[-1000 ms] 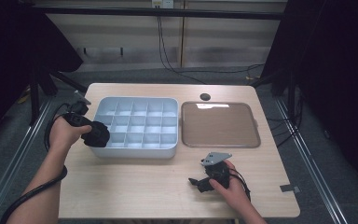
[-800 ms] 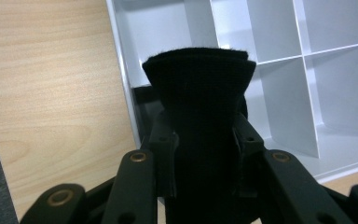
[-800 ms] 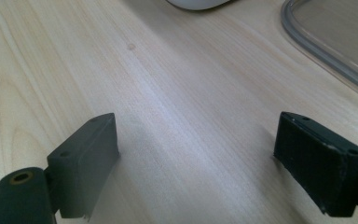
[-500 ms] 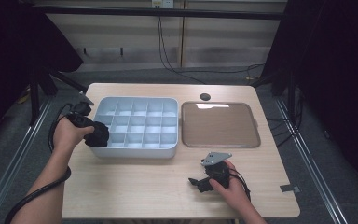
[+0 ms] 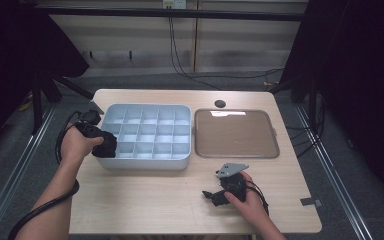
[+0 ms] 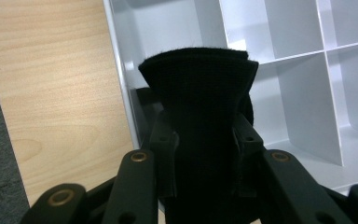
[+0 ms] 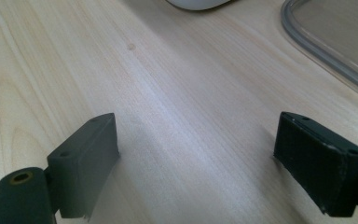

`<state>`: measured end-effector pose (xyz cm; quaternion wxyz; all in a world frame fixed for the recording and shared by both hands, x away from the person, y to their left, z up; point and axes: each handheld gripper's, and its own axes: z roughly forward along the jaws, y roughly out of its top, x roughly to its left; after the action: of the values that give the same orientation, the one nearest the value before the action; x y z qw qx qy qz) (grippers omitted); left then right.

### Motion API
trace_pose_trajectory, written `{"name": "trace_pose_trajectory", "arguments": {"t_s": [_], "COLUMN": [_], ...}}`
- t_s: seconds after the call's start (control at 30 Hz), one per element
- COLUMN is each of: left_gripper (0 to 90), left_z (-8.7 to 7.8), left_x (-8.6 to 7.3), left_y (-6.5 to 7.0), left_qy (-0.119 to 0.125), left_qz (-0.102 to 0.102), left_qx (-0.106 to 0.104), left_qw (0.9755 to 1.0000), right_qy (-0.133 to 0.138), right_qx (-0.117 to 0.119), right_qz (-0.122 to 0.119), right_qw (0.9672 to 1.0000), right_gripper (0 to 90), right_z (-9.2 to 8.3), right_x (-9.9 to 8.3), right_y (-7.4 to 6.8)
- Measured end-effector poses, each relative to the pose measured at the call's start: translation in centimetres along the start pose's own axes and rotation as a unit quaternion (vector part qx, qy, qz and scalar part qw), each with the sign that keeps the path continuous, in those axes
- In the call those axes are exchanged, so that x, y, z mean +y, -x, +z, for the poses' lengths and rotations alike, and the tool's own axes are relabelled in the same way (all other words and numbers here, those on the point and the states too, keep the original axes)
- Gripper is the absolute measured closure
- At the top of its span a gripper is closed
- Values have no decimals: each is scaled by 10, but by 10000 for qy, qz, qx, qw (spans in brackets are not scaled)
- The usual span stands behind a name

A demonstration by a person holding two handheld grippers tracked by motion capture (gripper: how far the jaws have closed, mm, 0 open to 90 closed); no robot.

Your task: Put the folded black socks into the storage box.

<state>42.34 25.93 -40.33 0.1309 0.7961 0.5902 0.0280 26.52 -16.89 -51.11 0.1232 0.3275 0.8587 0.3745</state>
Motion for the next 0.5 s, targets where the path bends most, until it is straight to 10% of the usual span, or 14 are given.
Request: {"name": "trace_pose_trajectory", "arguments": {"t_s": [0.5], "left_gripper": [684], "left_z": [6], "left_x": [-1], "left_y": [4], "left_qy": [-85], "left_qz": [-17], "left_qx": [129], "left_qw": [9999], "right_qy": [6], "right_qx": [4], "right_qz": [-7], "right_qw": [10000], "right_gripper": [129], "right_z": [0], "right_x": [0], "right_y": [0]}}
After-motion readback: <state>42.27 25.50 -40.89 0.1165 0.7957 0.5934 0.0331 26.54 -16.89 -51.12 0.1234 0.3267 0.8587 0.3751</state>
